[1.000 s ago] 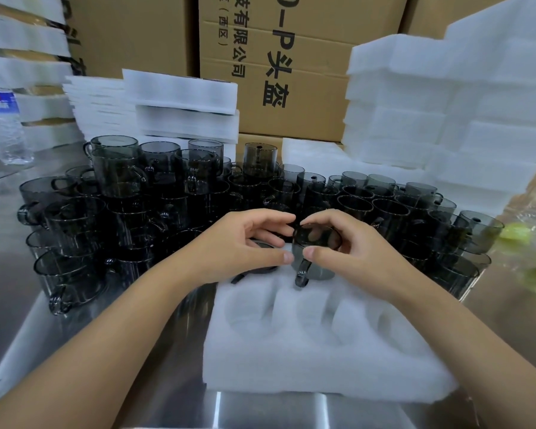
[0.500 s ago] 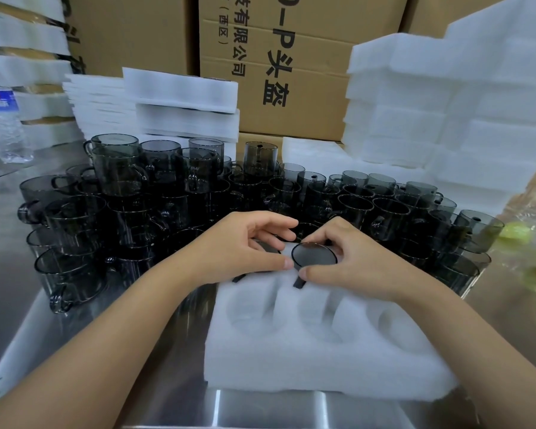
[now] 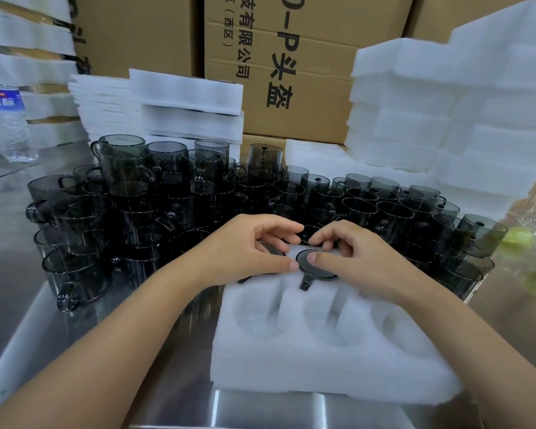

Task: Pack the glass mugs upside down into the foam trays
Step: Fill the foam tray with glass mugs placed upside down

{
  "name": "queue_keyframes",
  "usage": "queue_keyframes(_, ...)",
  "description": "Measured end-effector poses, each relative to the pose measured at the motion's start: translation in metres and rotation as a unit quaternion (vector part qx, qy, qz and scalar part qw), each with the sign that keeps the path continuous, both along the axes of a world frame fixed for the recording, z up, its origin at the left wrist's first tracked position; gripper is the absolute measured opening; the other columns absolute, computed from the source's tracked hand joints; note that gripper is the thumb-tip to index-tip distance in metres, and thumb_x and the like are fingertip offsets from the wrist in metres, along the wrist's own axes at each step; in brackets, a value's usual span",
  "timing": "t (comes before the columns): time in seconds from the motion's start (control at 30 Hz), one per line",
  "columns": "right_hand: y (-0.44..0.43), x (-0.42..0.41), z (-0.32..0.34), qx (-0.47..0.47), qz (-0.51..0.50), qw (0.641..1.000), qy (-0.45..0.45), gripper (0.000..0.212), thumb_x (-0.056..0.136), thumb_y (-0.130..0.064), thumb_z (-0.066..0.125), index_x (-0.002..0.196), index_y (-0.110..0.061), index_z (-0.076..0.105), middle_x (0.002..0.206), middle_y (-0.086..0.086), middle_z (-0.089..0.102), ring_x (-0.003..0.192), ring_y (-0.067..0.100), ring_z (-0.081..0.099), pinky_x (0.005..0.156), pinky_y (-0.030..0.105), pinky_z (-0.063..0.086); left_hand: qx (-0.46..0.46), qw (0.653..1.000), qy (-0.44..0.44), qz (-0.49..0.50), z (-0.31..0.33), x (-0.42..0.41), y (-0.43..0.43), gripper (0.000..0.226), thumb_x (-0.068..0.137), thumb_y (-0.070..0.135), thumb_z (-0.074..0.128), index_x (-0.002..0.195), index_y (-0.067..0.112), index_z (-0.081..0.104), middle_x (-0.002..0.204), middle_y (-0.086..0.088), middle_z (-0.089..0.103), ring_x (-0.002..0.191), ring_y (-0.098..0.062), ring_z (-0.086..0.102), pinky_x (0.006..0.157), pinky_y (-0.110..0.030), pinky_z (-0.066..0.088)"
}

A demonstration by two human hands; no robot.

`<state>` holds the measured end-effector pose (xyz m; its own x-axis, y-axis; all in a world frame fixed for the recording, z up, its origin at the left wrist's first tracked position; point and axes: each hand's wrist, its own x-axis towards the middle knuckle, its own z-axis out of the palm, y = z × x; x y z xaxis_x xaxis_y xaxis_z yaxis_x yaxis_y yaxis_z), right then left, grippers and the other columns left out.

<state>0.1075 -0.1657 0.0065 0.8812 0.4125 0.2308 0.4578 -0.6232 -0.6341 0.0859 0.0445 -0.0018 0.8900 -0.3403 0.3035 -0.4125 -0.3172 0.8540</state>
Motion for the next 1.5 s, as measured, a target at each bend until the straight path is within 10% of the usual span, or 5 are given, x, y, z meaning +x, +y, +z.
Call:
queue_keyframes(0.4,0.072,0.003,0.05,0.025,0.045,0.979,-0.195,0.026,0.089,-0.027,0.059,0.115,-0.031,0.06,0.102,-0.013,0.05,0.07,0.001,0.051,0.071,0.007,0.037,-0.002,1.0,-0.02,0.002,0.0,-0.002,-0.002,0.031,0.076,0.013,0.078,0.089,0.038,0.066,0.089,0.017,0.069,0.08,0.008,0.062,0.068,-0.007,0.044)
queue_keyframes(0.6,0.125,0.023,0.059,-0.127,0.057,0.965,-0.222,0.05,0.094,-0.022,0.047,0.142,-0.03,0.038,0.126,0.005,0.037,0.121,0.023,0.032,0.104,0.039,0.031,-0.016,1.0,-0.011,-0.003,-0.001,-0.001,0.0,0.031,0.077,0.01,0.076,0.09,0.035,0.065,0.086,0.018,0.068,0.082,0.005,0.063,0.071,-0.012,0.048)
queue_keyframes(1.2,0.091,0.008,0.053,-0.013,0.048,0.965,-0.258,0.012,0.093,-0.021,0.056,0.099,-0.015,0.048,0.14,0.001,0.027,0.104,0.015,0.047,0.082,0.02,0.032,-0.016,0.999,-0.029,0.032,-0.002,-0.001,-0.002,0.016,0.082,0.014,0.072,0.087,0.029,0.071,0.082,0.015,0.073,0.075,-0.003,0.066,0.068,-0.019,0.053)
queue_keyframes(1.33,0.057,-0.003,0.042,0.021,0.031,0.972,-0.233,0.011,0.094,-0.021,0.053,0.091,-0.018,0.043,0.15,-0.004,0.016,0.094,-0.005,0.04,0.077,0.02,0.034,-0.069,0.998,0.003,0.009,0.0,0.0,-0.003,0.036,0.083,0.013,0.072,0.115,0.027,0.062,0.093,0.005,0.075,0.09,-0.015,0.068,0.08,-0.024,0.054)
queue_keyframes(1.5,0.034,-0.012,0.016,0.082,0.006,0.967,-0.243,0.013,0.088,-0.015,0.064,0.089,-0.014,0.051,0.13,-0.007,0.036,0.128,-0.002,0.034,0.09,0.005,0.03,-0.1,0.995,0.023,-0.016,0.004,-0.002,-0.002,0.036,0.079,0.039,0.068,0.113,0.04,0.056,0.098,0.004,0.074,0.094,-0.008,0.068,0.07,-0.018,0.053)
